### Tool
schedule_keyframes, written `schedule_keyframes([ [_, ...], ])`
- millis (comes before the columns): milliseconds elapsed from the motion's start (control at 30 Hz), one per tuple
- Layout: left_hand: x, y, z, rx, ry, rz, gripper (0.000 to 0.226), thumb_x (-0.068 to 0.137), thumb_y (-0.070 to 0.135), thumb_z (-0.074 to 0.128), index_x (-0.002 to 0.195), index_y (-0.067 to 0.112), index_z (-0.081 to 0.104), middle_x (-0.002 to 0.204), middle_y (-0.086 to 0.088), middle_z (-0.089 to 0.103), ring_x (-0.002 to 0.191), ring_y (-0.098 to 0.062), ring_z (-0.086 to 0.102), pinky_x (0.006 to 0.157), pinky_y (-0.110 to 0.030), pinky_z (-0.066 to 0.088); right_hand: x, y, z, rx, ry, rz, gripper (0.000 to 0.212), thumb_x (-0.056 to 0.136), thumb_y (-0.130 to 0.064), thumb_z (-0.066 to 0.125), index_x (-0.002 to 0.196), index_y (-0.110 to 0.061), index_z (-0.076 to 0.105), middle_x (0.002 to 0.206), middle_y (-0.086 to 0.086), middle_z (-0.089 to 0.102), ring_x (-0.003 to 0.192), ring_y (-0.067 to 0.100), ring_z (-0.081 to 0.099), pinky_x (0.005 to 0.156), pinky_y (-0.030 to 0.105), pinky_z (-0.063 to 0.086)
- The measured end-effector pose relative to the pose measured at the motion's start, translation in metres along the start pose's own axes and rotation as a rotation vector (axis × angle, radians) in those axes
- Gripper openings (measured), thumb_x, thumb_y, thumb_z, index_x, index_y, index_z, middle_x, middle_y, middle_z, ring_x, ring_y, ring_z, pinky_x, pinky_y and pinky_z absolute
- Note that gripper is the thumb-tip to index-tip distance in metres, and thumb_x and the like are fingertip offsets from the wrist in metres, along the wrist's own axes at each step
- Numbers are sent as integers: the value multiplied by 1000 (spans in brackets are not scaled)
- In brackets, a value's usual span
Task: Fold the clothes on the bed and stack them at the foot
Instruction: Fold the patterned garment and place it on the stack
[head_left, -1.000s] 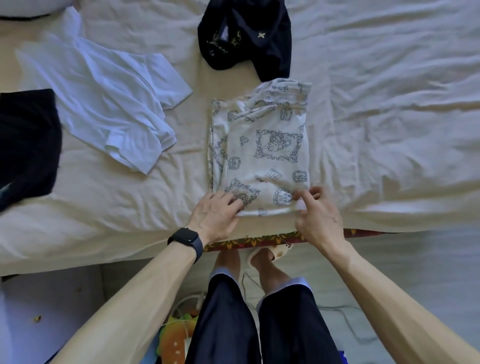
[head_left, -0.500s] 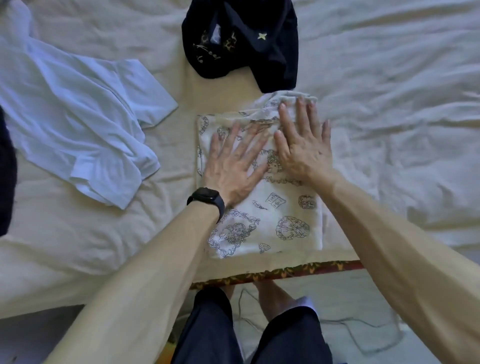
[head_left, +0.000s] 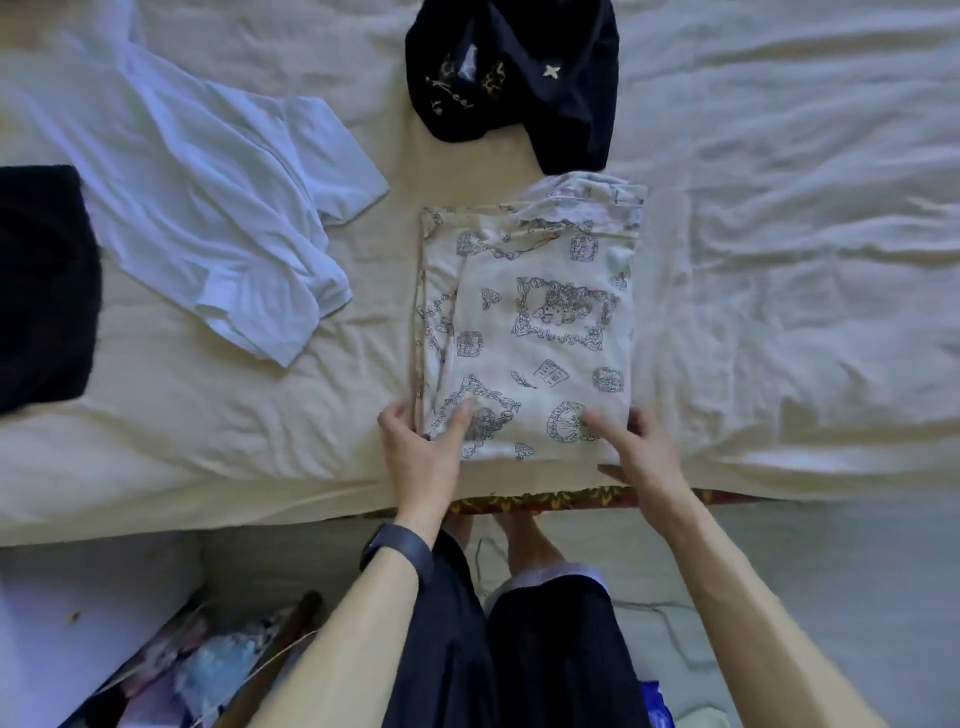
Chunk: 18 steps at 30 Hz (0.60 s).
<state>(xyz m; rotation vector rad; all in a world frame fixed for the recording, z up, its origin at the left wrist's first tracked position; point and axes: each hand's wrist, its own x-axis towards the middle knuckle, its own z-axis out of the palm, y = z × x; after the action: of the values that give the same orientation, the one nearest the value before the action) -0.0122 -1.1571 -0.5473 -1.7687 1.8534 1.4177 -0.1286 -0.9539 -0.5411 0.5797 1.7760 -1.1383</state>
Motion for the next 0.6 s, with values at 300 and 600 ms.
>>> schedule_keyframes([
  [300,15,-16,-28,-318,-327,-205,30,92,38,70,115,19,67,99,0,70,70,-10,66,75,-36,60,-8,23,-1,61,14,-151,22,94,-42,71,95,-20,75,76,-4,73,62,14,69,57,23,55],
  [600,-66,-56,-54,-265,-165,-207,30,92,20,71,115,24,52,111,-13,71,86,-28,74,64,-40,60,-97,72,-18,75,-20,-1,36,102,-37,60,101,-2,67,77,3,69,58,13,59,60,31,52],
])
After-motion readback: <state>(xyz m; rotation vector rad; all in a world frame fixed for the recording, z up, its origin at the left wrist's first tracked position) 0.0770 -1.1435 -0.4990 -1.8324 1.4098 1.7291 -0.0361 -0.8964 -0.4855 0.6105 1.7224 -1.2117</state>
